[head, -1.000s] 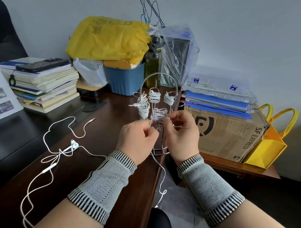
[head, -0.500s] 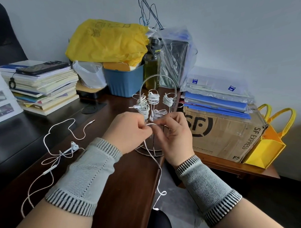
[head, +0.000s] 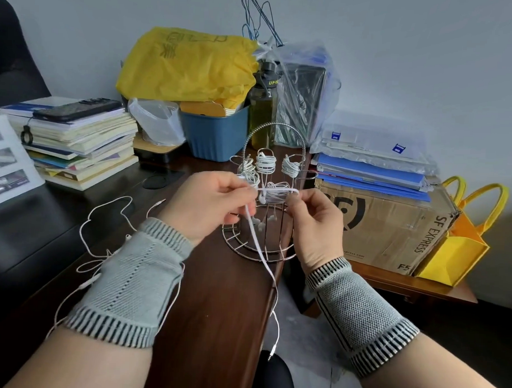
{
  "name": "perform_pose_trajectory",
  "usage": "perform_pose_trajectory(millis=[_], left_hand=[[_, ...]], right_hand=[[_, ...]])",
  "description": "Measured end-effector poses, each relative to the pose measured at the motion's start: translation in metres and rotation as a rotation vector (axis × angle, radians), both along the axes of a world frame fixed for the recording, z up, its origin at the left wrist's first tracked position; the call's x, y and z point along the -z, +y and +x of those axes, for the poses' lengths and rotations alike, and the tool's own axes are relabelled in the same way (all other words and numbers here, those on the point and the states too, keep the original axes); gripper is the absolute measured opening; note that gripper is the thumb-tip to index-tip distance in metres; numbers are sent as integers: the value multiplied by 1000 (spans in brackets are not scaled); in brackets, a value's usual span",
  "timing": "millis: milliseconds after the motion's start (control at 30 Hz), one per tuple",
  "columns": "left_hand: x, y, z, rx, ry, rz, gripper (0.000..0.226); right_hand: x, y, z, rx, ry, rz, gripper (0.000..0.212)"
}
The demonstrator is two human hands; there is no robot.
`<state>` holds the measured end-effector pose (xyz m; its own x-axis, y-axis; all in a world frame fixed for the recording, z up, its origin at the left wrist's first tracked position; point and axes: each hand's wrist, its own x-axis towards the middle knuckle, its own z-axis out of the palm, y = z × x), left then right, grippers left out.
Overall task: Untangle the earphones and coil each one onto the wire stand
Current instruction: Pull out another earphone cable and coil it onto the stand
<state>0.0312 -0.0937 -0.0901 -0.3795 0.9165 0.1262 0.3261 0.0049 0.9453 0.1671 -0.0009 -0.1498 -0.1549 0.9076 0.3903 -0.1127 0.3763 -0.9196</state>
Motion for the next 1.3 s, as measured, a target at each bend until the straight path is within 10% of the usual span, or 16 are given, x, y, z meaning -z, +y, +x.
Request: perform_pose_trajectory(millis=[467,1300], left_hand=[[30,27,50,-449,-355,166,35],[12,23,32,-255,-342,-29,18]], right_hand=[[-12,15,-8,-36,-35,-205,39],[-23,23,-8,1,-167,-326,30]])
